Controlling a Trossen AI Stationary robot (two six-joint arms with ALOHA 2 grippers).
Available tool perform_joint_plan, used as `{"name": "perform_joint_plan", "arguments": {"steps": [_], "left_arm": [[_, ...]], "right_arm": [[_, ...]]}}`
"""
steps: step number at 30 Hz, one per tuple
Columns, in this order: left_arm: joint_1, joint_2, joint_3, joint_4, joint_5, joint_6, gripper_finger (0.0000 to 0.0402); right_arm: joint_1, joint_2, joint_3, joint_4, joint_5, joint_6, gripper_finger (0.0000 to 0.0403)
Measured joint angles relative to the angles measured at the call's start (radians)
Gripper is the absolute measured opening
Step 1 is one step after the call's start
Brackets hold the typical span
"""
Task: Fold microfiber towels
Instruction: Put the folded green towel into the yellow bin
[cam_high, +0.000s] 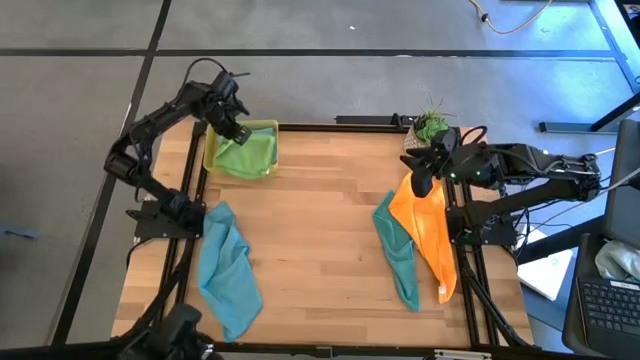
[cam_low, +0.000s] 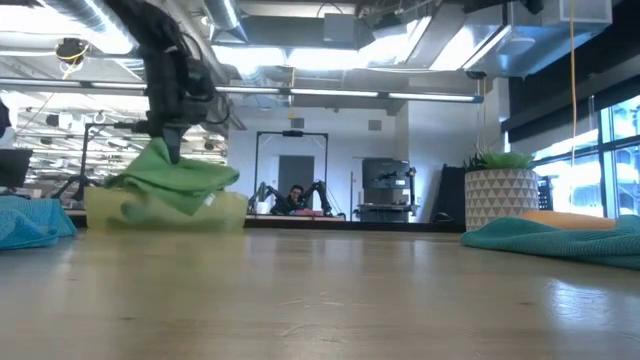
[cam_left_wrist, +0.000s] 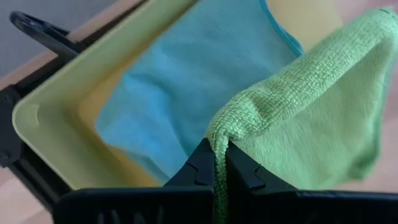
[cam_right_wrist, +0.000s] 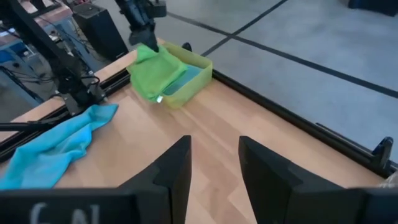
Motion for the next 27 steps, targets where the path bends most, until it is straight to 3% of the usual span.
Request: {"name": "perform_joint_plan", "arguments": {"steps": [12,22,27], "left_arm": [[0.045,0.142,0.000,0.084,-0.008,-0.015,0.0000],[0.122,0.152,0.000,0.126,0.037,-0.065,0.0001],[0.138,0.152,0.000,0.111,0.066,-0.047,0.0034]], "right_arm": [[-0.010,0.000,0.000,-0.002,-0.063,0.032,0.0135],[-0.010,0.000,0.000,-0.003,-0.063,0.033,0.0135],[-0.010,0.009,0.000,-0.003,-0.062,0.032,0.0135]]}}
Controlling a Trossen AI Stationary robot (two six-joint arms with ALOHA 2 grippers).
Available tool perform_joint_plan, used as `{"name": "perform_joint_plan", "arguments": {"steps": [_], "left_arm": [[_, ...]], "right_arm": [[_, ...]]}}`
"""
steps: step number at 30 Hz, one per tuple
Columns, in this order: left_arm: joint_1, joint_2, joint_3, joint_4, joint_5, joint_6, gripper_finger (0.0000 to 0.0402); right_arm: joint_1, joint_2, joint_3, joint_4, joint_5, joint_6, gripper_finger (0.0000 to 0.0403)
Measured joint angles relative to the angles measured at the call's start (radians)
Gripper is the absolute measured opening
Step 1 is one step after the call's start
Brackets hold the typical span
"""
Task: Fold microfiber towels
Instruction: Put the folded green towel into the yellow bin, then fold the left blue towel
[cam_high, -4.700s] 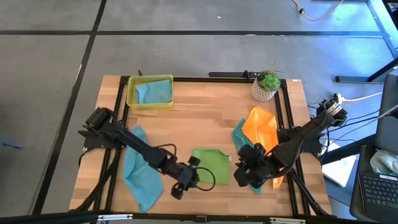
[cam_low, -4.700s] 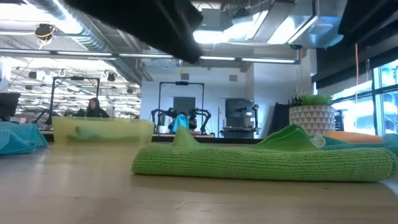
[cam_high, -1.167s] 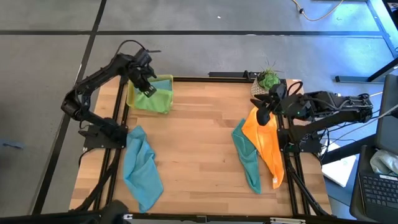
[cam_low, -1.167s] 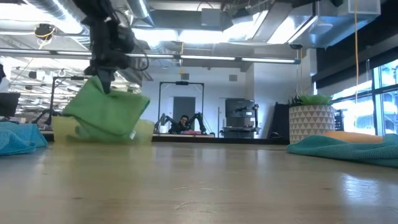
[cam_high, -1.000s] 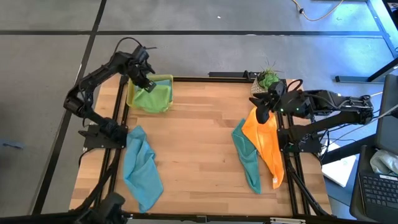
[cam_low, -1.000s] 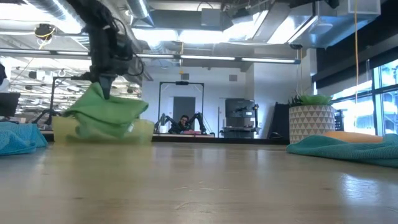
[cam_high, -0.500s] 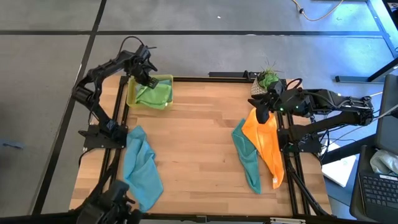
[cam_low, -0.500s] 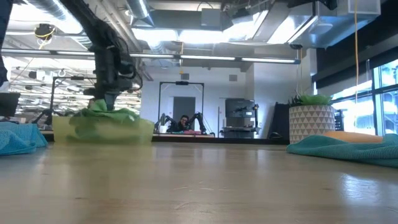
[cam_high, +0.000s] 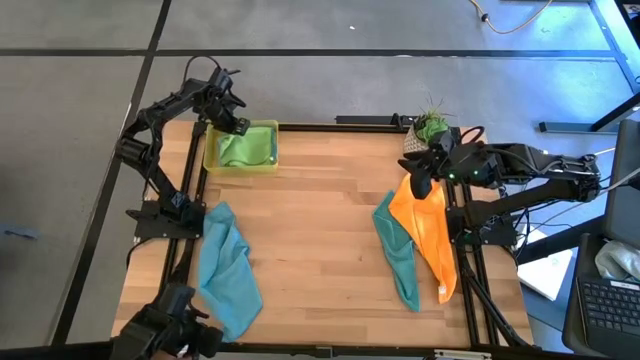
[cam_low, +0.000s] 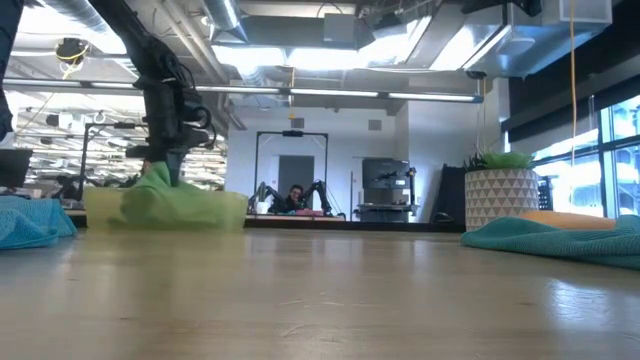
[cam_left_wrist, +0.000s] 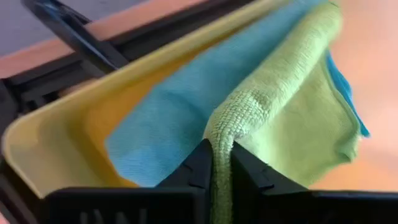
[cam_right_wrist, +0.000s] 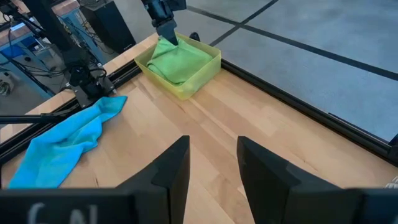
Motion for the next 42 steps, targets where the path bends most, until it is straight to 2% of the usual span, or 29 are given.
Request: {"name": "perform_joint_plan", "arguments": {"steps": [5,8,13,22,26,30,34,37,42], "left_arm": [[0.004,0.000,0.000,-0.012,0.046,0.012,0.0095],[0.004,-0.014,0.000,-0.015,0.034,0.029,0.0128],[-0.002,-0.065,0.001,-0.006,0.035,0.074,0.0157],[-0.050,-0.197,0.002,-0.015,-0.014,0.145,0.0160],[-0.080,-0.198,-0.007,-0.035,-0.017,0.172,0.0160],[-0.103,-0.184,-0.069,-0.046,-0.022,0.176,0.0160],[-0.146,-0.206,-0.083,-0.100,0.029,0.182,0.0156],[-0.190,-0.282,-0.083,-0.129,0.036,0.238,0.0147],[-0.263,-0.398,-0.082,-0.248,0.054,0.257,0.0134]], "right_arm": [[0.000,0.021,0.000,-0.001,-0.001,-0.001,0.0135],[0.000,0.032,0.000,0.000,-0.009,-0.001,0.0135],[0.000,0.045,0.000,0.000,-0.033,0.014,0.0135],[0.000,0.050,0.000,0.001,-0.050,0.054,0.0135],[0.000,0.050,0.000,0.010,-0.050,0.055,0.0135],[0.000,0.051,0.000,0.040,-0.045,0.052,0.0135],[0.000,0.069,0.000,0.049,-0.053,0.050,0.0135],[-0.020,0.092,0.000,0.018,-0.126,0.050,0.0138],[-0.108,0.149,-0.026,-0.058,-0.331,0.045,0.0168]]}}
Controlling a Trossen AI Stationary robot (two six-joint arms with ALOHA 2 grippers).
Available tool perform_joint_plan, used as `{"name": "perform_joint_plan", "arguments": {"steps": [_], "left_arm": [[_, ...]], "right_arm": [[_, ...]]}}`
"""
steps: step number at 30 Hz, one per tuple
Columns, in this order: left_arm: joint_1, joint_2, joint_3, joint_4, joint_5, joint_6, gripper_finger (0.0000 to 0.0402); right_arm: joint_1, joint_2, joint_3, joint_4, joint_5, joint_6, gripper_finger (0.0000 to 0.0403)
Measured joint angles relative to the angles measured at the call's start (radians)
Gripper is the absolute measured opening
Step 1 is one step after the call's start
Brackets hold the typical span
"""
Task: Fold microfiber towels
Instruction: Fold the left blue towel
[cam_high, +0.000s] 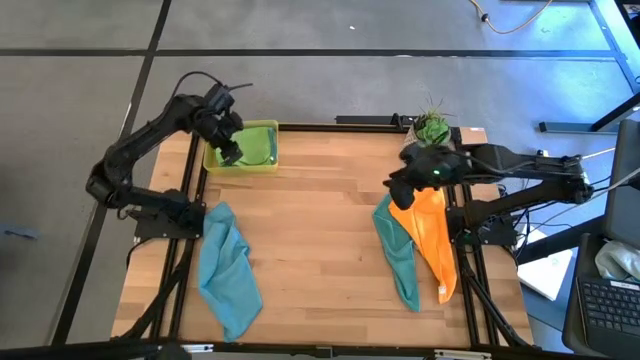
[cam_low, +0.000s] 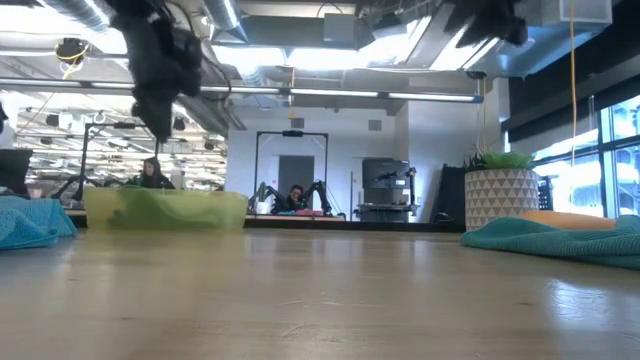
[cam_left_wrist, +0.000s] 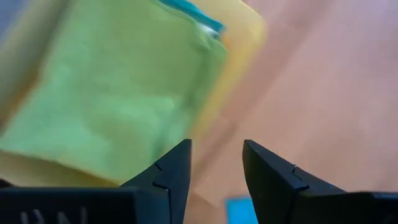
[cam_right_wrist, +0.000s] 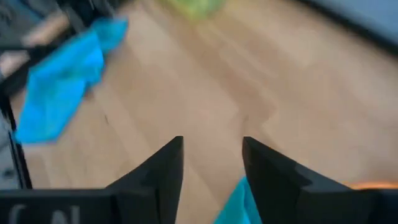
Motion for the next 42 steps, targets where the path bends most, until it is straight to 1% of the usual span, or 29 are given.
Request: {"name": "perform_joint_plan", "arguments": {"steps": [2,5,8,11,13,16,18,19,22,24,26,29,30,32,35,39,42], "left_arm": [[-0.030,-0.040,0.000,-0.073,0.009,-0.030,0.0132],[-0.087,-0.100,0.000,-0.160,0.008,-0.095,0.0131],[-0.159,-0.152,0.000,-0.225,-0.009,-0.157,0.0131],[-0.224,-0.192,-0.004,-0.291,-0.012,-0.192,0.0131],[-0.258,-0.212,-0.027,-0.317,0.033,-0.208,0.0131],[-0.307,-0.249,-0.098,-0.345,0.148,-0.224,0.0131],[-0.354,-0.266,-0.151,-0.338,0.219,-0.222,0.0131],[-0.383,-0.273,-0.174,-0.329,0.236,-0.215,0.0131],[-0.476,-0.285,-0.223,-0.294,0.238,-0.161,0.0131],[-0.535,-0.288,-0.240,-0.230,0.237,-0.114,0.0131],[-0.589,-0.286,-0.253,-0.152,0.213,-0.088,0.0131],[-0.655,-0.278,-0.278,-0.037,0.129,-0.054,0.0133],[-0.671,-0.271,-0.291,-0.010,0.110,-0.034,0.0135],[-0.691,-0.251,-0.320,0.000,0.105,0.013,0.0145],[-0.706,-0.188,-0.338,0.017,0.125,0.051,0.0163],[-0.718,-0.113,-0.337,0.036,0.140,0.146,0.0183],[-0.720,-0.039,-0.346,0.025,0.143,0.141,0.0190]], "right_arm": [[-0.040,0.028,-0.018,0.016,-0.091,-0.026,0.0185],[-0.084,0.078,-0.036,0.141,-0.199,-0.097,0.0195],[-0.113,0.142,-0.037,0.323,-0.288,-0.147,0.0192],[-0.130,0.210,-0.037,0.499,-0.361,-0.153,0.0182],[-0.138,0.255,-0.037,0.590,-0.414,-0.143,0.0175],[-0.142,0.311,-0.037,0.669,-0.478,-0.122,0.0169],[-0.142,0.335,-0.037,0.679,-0.494,-0.123,0.0168],[-0.142,0.343,-0.037,0.672,-0.495,-0.126,0.0167],[-0.141,0.356,-0.037,0.632,-0.497,-0.126,0.0170],[-0.141,0.356,-0.037,0.614,-0.497,-0.129,0.0173],[-0.141,0.355,-0.037,0.609,-0.497,-0.144,0.0177],[-0.141,0.353,-0.037,0.600,-0.497,-0.156,0.0181],[-0.141,0.353,-0.037,0.595,-0.497,-0.154,0.0181],[-0.140,0.353,-0.037,0.594,-0.497,-0.151,0.0181],[-0.138,0.353,-0.037,0.592,-0.496,-0.150,0.0181],[-0.138,0.353,-0.037,0.588,-0.482,-0.148,0.0181],[-0.138,0.352,-0.037,0.588,-0.463,-0.141,0.0181]]}}
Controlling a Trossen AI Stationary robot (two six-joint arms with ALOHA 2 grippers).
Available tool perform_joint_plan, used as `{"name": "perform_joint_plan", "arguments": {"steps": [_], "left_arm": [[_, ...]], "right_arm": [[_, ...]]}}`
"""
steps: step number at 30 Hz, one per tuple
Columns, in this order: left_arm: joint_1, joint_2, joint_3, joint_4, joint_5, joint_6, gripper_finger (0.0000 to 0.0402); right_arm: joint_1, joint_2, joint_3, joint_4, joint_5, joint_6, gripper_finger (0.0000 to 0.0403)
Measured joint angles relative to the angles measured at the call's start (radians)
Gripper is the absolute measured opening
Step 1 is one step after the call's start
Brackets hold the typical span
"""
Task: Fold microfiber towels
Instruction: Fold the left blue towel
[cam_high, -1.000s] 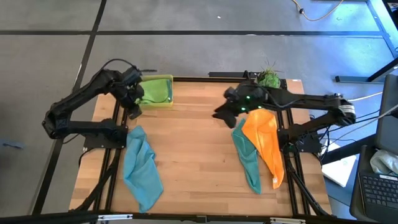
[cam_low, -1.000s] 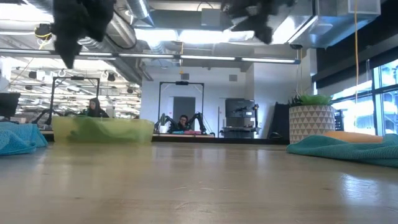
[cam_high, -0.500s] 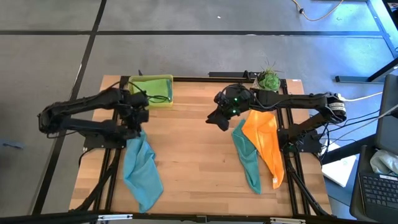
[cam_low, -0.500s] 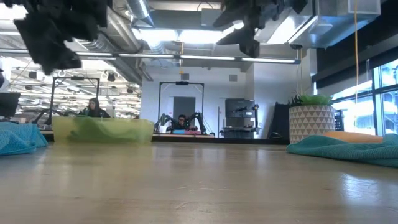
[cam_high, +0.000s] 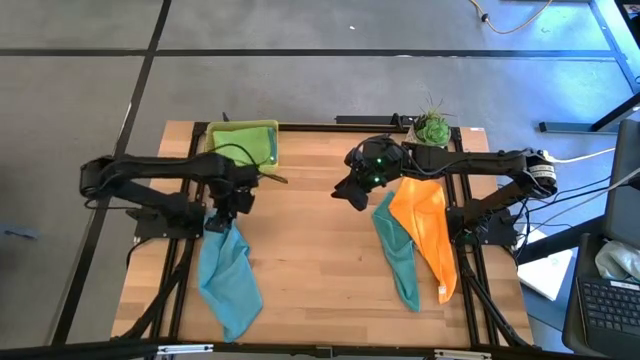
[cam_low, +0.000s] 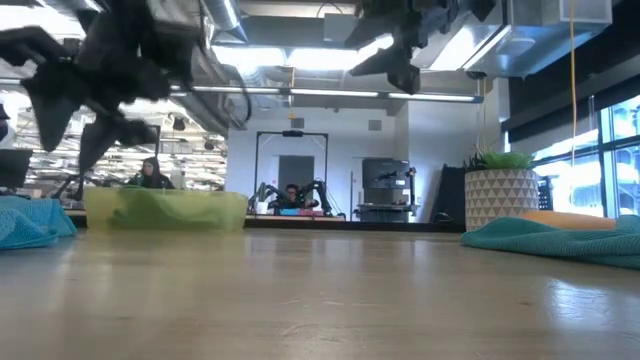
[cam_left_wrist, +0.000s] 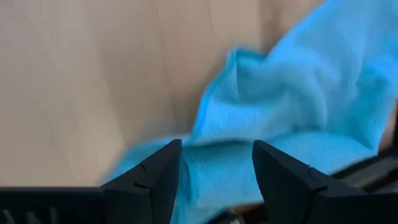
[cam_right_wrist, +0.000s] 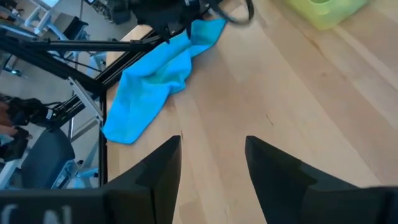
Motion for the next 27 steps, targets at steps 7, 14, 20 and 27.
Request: {"name": "perform_joint_plan", "arguments": {"steps": [7,14,20,27], "left_arm": [[-0.004,0.176,-0.005,0.002,-0.002,0.011,0.0191],[-0.004,0.216,-0.004,0.049,-0.009,0.026,0.0192],[-0.021,0.227,-0.007,0.060,-0.005,0.040,0.0192],[-0.078,0.310,-0.017,0.069,-0.033,0.056,0.0191]], "right_arm": [[0.000,0.000,0.000,0.000,0.004,0.018,0.0181],[0.000,0.000,0.000,-0.011,0.003,0.026,0.0181],[0.000,0.000,0.000,-0.013,0.003,0.038,0.0181],[0.000,0.000,0.000,-0.020,0.002,0.042,0.0181]]}}
